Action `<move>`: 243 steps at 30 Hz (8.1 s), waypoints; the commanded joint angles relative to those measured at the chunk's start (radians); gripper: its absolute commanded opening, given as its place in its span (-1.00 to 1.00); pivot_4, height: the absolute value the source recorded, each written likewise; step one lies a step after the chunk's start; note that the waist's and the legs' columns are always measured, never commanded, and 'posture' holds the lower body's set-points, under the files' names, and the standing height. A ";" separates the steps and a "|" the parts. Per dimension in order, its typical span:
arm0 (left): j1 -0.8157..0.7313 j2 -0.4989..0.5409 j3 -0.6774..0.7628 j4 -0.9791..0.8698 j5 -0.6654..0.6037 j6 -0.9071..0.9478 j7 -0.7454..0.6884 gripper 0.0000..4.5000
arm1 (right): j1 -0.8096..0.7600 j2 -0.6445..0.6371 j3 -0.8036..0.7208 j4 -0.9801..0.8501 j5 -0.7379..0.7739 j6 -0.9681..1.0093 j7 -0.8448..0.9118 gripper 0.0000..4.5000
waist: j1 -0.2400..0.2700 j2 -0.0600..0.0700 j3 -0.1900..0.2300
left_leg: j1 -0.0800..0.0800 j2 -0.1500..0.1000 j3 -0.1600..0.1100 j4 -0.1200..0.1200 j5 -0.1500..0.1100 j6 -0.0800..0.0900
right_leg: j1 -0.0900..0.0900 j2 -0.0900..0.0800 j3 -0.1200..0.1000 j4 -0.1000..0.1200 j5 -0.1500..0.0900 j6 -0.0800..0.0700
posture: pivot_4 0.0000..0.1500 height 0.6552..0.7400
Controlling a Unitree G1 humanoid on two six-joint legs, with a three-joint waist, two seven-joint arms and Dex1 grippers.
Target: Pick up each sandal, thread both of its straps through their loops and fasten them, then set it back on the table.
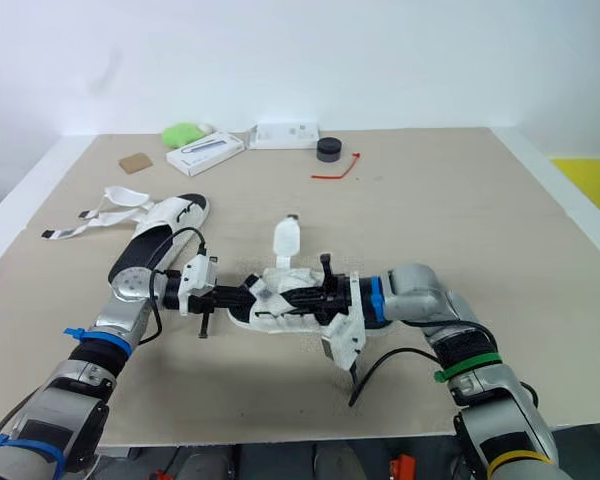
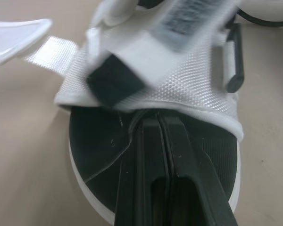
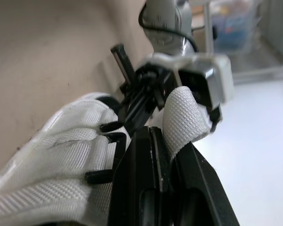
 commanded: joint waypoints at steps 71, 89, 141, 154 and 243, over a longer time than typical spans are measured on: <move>0.093 -0.056 -0.087 0.063 0.092 0.042 0.043 -1.00 | -0.602 0.081 0.322 -0.204 0.995 2.700 0.257 0.70 | 0.005 0.004 -0.003 | 0.000 -0.018 -0.015 0.004 -0.011 0.011 | 0.008 -0.003 0.011 0.001 -0.019 0.005 | 1.00 1.00; 0.115 -0.050 -0.090 0.042 0.093 0.043 0.054 -1.00 | -0.536 0.109 0.194 -0.191 0.923 2.585 0.247 -0.96 | 0.005 0.003 -0.002 | -0.001 -0.019 -0.015 0.004 -0.011 0.010 | 0.008 -0.003 0.010 0.000 -0.019 0.006 | 1.00 1.00; 0.001 -0.077 -0.096 0.198 0.108 -0.003 0.001 -1.00 | 0.594 -0.918 -0.479 -0.875 1.813 1.884 0.056 0.69 | 0.025 -0.009 0.006 | 0.000 -0.027 -0.009 0.005 -0.012 0.011 | 0.016 -0.017 0.010 -0.003 -0.028 0.011 | 1.00 1.00; 0.000 -0.061 -0.120 0.172 0.129 -0.023 -0.008 -1.00 | 0.495 -0.573 -0.190 -1.023 2.003 2.148 -0.545 0.69 | 0.025 -0.014 0.007 | -0.011 -0.020 -0.004 0.009 -0.013 0.009 | 0.012 -0.023 -0.004 -0.020 -0.028 0.008 | 1.00 1.00; 0.037 -0.008 -0.180 -0.053 0.140 0.048 0.030 -1.00 | -0.241 -0.337 -0.005 -0.245 2.216 2.797 -0.709 -0.95 | 0.026 -0.004 0.005 | -0.025 -0.019 -0.015 0.004 -0.013 0.019 | 0.009 -0.016 -0.011 -0.017 -0.020 0.002 | 1.00 1.00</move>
